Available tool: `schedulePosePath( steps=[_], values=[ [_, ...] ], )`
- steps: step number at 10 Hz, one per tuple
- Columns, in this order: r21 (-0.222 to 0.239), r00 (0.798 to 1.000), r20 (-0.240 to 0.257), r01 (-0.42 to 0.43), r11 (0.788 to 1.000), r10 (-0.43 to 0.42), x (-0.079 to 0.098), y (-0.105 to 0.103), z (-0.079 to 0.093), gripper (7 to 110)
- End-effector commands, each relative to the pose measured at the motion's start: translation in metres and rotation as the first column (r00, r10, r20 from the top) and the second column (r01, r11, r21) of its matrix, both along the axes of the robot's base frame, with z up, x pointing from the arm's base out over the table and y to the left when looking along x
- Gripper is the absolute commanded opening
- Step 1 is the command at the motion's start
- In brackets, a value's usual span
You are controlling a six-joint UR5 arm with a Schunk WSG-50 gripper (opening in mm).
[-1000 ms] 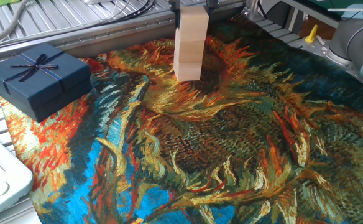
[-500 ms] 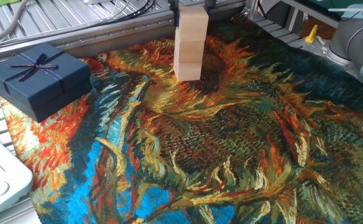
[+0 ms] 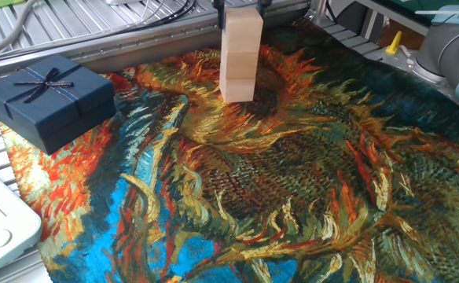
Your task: Stack the blocks in a vertical line of five
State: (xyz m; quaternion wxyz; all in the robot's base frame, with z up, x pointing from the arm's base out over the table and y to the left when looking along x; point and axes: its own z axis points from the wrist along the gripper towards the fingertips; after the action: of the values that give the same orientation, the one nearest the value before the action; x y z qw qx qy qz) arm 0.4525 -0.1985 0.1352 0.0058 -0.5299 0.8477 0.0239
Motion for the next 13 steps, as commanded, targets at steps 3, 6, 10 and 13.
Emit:
schedulePosePath(
  steps=[3, 6, 10, 13],
  values=[
    [0.026, 1.0, 0.008, 0.018, 0.999, -0.019, 0.003, 0.005, 0.006, 88],
    [0.019, 0.999, -0.007, 0.032, 0.999, -0.031, 0.0, 0.007, 0.007, 88],
    [-0.016, 0.996, -0.053, 0.075, 0.997, -0.076, -0.011, 0.001, 0.006, 66],
    [-0.03, 0.994, -0.067, 0.082, 0.996, -0.084, -0.013, -0.002, 0.006, 66]
  ],
)
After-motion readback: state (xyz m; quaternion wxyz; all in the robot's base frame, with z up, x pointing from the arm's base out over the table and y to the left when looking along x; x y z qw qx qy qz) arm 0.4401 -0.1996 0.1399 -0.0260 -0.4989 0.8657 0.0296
